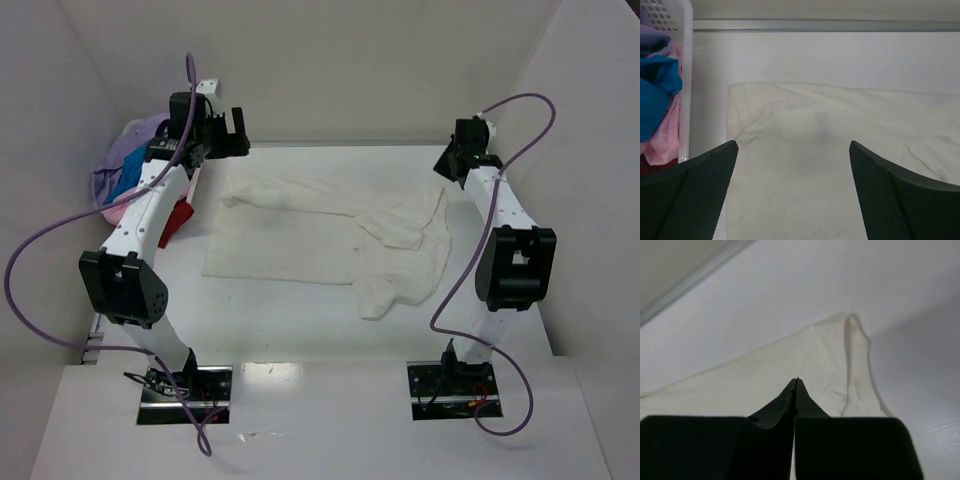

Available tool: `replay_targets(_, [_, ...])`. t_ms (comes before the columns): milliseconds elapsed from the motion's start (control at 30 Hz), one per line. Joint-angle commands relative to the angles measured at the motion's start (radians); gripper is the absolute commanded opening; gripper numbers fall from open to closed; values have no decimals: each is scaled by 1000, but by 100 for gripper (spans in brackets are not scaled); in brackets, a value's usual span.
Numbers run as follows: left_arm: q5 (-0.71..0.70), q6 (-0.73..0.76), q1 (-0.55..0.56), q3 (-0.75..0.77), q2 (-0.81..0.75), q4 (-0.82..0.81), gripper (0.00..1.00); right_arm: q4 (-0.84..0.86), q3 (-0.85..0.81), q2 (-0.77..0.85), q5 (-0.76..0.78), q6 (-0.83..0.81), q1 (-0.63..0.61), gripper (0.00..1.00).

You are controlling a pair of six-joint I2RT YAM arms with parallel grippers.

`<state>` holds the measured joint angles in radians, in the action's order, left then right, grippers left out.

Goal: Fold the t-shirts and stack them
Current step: Fold the flattened tshirt in 1/3 of the way

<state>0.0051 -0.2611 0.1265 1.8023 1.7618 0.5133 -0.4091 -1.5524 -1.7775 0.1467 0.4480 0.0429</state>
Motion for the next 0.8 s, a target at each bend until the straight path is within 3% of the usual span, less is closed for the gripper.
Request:
replay_targets(0, [15, -12, -4, -104, -44, -6, 100, -5, 107, -85, 8, 3, 3, 0])
replay_targets(333, [50, -61, -4, -230, -260, -25, 100, 13, 95, -209, -1, -6, 3, 0])
replay_targets(767, [72, -81, -4, -370, -337, 5, 100, -59, -75, -428, 59, -34, -29, 0])
